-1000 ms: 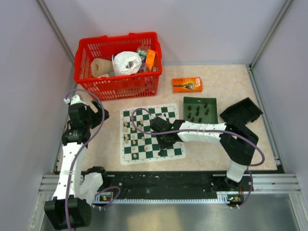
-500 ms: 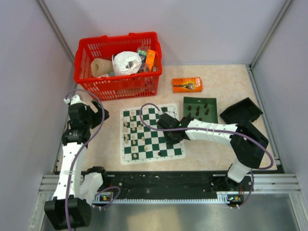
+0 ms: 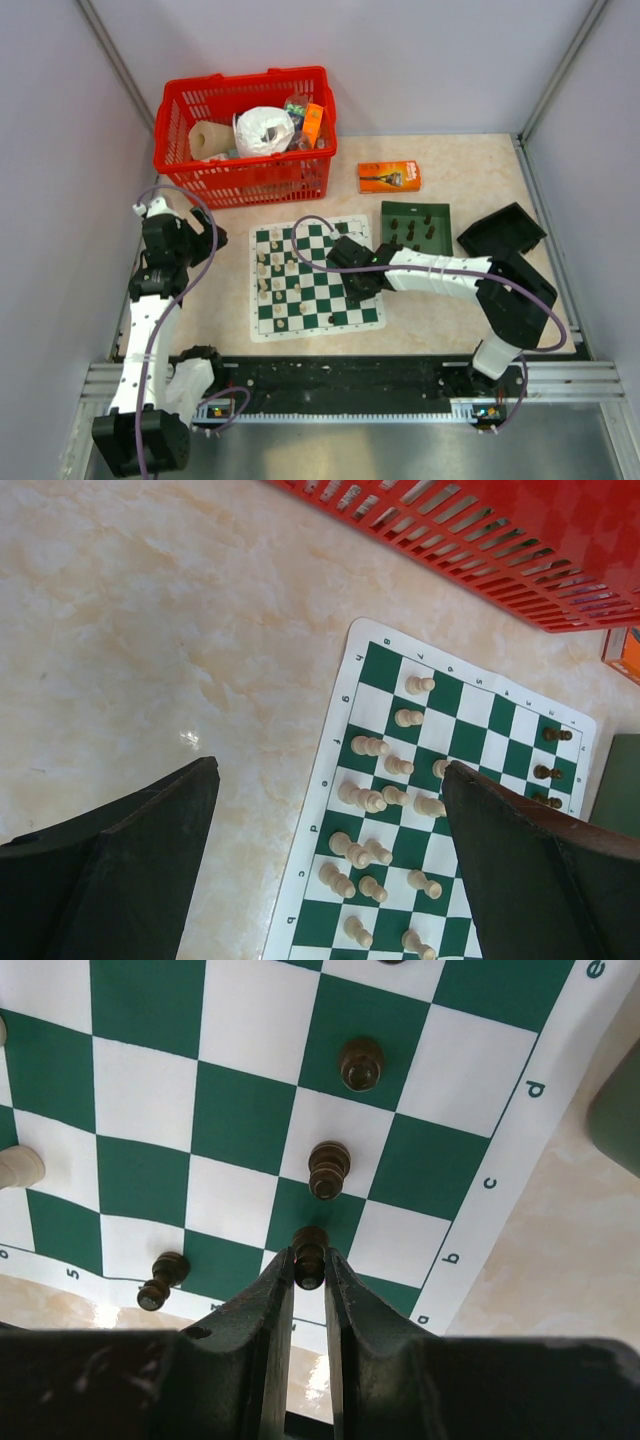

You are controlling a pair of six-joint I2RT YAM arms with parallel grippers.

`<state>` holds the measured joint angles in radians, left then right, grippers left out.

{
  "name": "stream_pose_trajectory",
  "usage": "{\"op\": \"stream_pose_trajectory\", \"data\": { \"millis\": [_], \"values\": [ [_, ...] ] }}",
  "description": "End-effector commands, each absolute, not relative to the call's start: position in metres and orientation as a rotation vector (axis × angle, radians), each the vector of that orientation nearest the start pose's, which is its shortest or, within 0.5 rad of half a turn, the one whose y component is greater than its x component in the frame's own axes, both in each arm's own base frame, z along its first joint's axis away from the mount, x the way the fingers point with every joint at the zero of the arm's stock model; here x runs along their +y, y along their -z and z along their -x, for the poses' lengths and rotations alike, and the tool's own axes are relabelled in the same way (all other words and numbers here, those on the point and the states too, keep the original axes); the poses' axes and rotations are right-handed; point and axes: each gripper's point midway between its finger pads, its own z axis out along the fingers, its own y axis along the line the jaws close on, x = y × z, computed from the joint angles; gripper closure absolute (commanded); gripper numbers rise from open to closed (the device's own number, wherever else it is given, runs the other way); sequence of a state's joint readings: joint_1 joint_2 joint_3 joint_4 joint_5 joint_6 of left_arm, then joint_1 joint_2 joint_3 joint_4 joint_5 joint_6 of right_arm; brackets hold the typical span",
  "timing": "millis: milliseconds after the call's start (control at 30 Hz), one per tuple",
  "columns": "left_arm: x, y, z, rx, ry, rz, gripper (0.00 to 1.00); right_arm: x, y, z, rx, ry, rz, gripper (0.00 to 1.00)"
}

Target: Set up the chess pieces on the board

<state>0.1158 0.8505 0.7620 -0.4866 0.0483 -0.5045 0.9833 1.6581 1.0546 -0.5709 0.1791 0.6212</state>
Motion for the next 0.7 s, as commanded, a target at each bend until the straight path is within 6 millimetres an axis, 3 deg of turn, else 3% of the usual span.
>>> {"op": "stream_pose_trajectory", "data": {
  "millis": [0, 433, 567, 667],
  "values": [
    [0.004, -0.19, -0.293, 2.025, 0.294, 0.626, 0.01, 0.289, -0.043, -0.206, 2.673, -0.232, 0.443, 0.82],
    [0.003, -0.188, -0.295, 2.03, 0.3, 0.624, 0.01, 0.291, -0.043, -0.206, 2.665, -0.243, 0.454, 0.76],
    [0.003, -0.188, -0.295, 2.031, 0.304, 0.624, 0.01, 0.293, -0.054, -0.208, 2.646, -0.259, 0.458, 0.71],
    [0.003, -0.188, -0.295, 2.03, 0.303, 0.622, 0.01, 0.295, -0.074, -0.214, 2.597, -0.281, 0.456, 0.69]
  ]
}}
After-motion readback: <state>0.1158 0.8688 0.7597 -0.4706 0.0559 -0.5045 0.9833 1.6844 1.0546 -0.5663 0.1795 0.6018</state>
